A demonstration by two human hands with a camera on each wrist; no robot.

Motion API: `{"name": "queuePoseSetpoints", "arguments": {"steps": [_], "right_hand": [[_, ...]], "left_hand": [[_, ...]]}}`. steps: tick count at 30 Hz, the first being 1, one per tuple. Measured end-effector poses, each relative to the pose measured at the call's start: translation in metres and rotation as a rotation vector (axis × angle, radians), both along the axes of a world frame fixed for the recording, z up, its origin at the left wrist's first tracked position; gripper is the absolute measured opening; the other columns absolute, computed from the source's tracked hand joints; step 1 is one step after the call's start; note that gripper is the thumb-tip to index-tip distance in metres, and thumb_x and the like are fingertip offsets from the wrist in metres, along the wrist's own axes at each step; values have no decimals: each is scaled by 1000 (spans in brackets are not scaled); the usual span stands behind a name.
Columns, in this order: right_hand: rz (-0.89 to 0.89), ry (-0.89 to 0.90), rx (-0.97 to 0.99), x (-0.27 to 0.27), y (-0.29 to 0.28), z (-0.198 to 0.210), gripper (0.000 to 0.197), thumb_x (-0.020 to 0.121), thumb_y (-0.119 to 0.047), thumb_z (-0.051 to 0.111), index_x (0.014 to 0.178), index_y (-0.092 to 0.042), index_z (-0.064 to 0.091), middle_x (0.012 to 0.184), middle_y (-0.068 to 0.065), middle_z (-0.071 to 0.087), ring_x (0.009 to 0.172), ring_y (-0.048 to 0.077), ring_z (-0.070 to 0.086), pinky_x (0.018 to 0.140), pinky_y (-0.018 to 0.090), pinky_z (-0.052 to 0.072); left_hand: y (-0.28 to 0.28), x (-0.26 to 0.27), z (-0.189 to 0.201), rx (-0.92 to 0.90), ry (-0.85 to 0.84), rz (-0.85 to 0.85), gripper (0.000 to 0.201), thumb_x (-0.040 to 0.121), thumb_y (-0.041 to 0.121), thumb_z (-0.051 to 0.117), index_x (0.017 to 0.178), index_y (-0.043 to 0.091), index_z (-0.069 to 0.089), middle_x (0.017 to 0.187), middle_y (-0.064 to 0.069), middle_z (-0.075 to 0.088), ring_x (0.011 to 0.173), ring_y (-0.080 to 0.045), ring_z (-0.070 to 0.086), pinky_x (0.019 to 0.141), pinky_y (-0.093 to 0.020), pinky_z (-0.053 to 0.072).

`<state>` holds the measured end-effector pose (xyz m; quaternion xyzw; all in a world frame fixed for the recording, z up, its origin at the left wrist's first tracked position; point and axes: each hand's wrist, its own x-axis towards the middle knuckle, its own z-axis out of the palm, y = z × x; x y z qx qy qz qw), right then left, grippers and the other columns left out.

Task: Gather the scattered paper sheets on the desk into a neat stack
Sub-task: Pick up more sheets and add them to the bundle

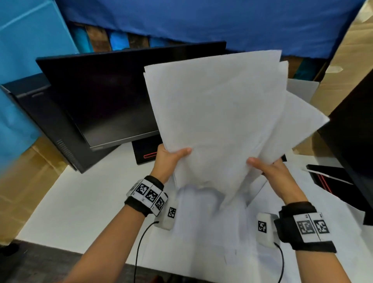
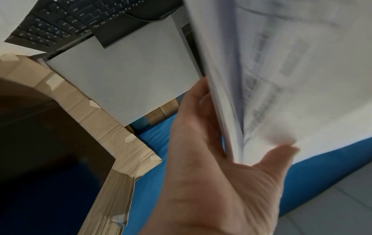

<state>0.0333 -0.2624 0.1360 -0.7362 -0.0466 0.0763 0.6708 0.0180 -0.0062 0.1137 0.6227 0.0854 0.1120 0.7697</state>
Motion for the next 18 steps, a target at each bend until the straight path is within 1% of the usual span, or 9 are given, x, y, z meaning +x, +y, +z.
{"name": "queuePoseSetpoints", "arguments": {"steps": [2,3,4,5,7,8,11,15,18], "right_hand": [[-38,1,35,-3,-4,-4,120,29,-76,72,133,-23,44,122,-6,60,115,13,55,102,35,41],[-53,-8,57,-5,-3,-4,122,31,-77,70,136,-24,40,125,-7,56,117,12,53,103,35,39],[-58,-20,76,-7,-2,-5,114,35,-76,71,134,-26,41,122,-9,57,114,8,54,101,31,41],[-68,-35,87,-8,1,-6,96,43,-69,73,126,-29,46,116,-13,59,107,2,57,98,26,45],[-140,-54,54,-9,8,-12,50,66,-36,77,110,-30,55,103,-13,63,96,1,61,93,27,49],[-165,-59,39,-8,11,-16,41,70,-19,76,106,-27,57,99,-12,64,95,5,62,92,28,51],[-163,-50,-6,-5,14,-27,36,71,-4,74,95,-26,60,94,-10,65,94,13,63,82,20,52],[-153,-23,15,-3,12,-32,34,71,2,72,86,-27,63,90,-7,67,75,-4,67,91,33,49],[-161,-22,19,-3,15,-31,34,70,2,72,88,-24,63,90,-5,69,81,4,67,94,36,49]], "left_hand": [[-3,-2,-2,-1,-17,7,30,73,-10,65,80,19,64,66,18,73,66,2,68,62,-14,54],[-5,-3,-6,-12,-20,26,28,73,-9,65,80,18,63,66,15,73,65,2,68,61,-13,54],[-7,-4,-10,-28,-19,54,27,74,-8,65,81,17,63,69,12,73,65,2,68,60,-13,54],[-9,-5,-16,-48,-14,76,26,74,-8,65,82,17,63,75,8,71,65,1,68,60,-14,55],[-11,-9,-29,-74,12,69,27,73,-5,68,84,19,63,84,4,68,68,-2,69,62,-16,55],[-12,-12,-35,-65,29,30,28,71,-3,70,85,20,63,86,4,69,71,-4,69,63,-16,56],[-9,-14,-41,-10,51,-117,34,67,3,74,92,23,62,93,2,69,81,-9,68,67,-18,56],[4,-6,-36,-3,24,-247,50,55,19,77,101,26,59,98,6,68,88,-4,68,76,-21,55],[2,-4,-24,41,-3,-290,45,63,6,77,98,27,59,97,8,68,85,2,67,80,-26,51]]}}
